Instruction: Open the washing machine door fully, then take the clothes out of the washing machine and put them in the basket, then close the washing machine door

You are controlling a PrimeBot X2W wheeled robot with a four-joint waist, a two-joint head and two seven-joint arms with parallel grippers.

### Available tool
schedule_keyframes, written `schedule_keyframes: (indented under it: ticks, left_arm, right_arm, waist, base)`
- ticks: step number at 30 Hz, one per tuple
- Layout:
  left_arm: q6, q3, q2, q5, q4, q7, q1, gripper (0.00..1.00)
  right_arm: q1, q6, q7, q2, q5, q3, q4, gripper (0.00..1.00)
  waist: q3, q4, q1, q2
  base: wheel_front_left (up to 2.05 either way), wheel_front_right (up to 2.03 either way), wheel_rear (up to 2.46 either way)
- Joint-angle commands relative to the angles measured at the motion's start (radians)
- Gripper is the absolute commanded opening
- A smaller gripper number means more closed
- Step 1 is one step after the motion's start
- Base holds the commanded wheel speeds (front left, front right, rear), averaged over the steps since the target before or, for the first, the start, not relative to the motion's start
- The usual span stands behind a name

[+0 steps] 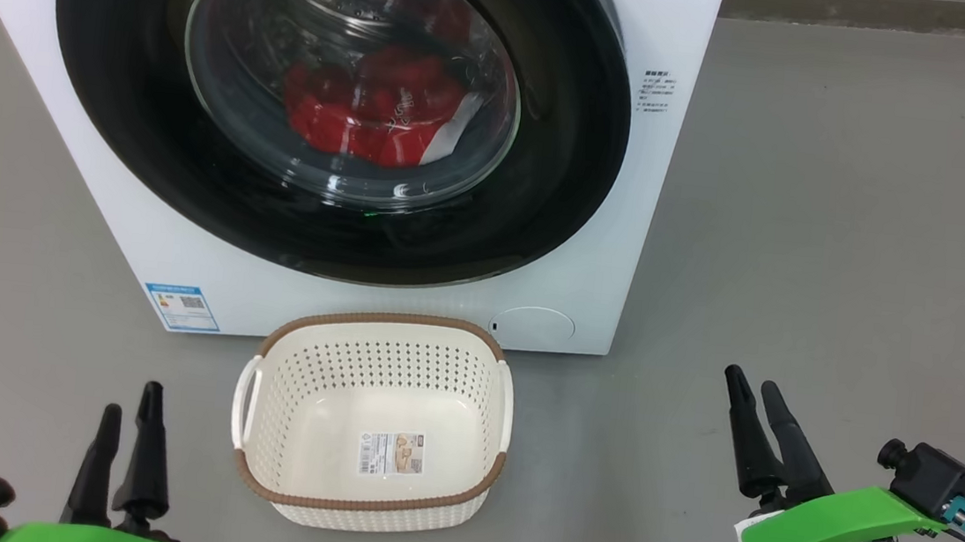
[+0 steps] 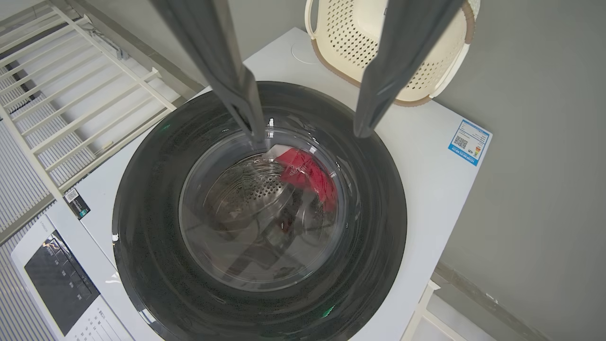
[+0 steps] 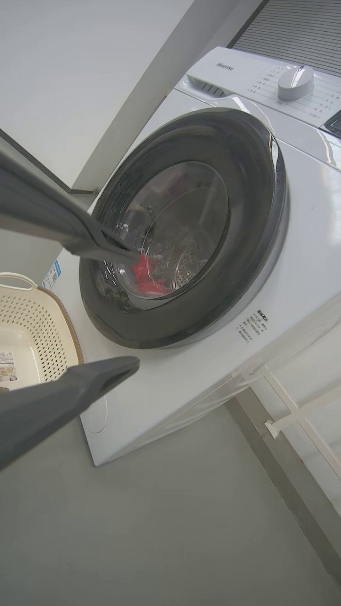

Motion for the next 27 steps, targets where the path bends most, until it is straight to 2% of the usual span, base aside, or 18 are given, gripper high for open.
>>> schedule_keyframes:
  ticks: [1,12,27]
  left_arm:
    - [0.002,0.016,0.015,0.042,-0.028,-0.014,-0.026,1.0]
    - [0.026,-0.01,0.022,0.266,-0.016,-0.047,-0.029,1.0]
    - [0.03,-0.016,0.019,0.429,-0.024,-0.089,-0.026,1.0]
  right_arm:
    - [-0.05,0.001,-0.015,-0.002,-0.038,0.013,-0.021,1.0]
    - [-0.064,0.001,-0.048,0.016,-0.268,-0.007,0.002,1.0]
    - [-0.078,0.001,-0.088,0.03,-0.468,-0.001,0.017,1.0]
  waist:
    - [0.0,0.001,0.0,0.0]
    - [0.0,0.006,0.0,0.0]
    - [-0.002,0.008,0.0,0.0]
  base:
    - [0.0,0.0,0.0]
    - [0.0,0.0,0.0]
    - [0.0,0.0,0.0]
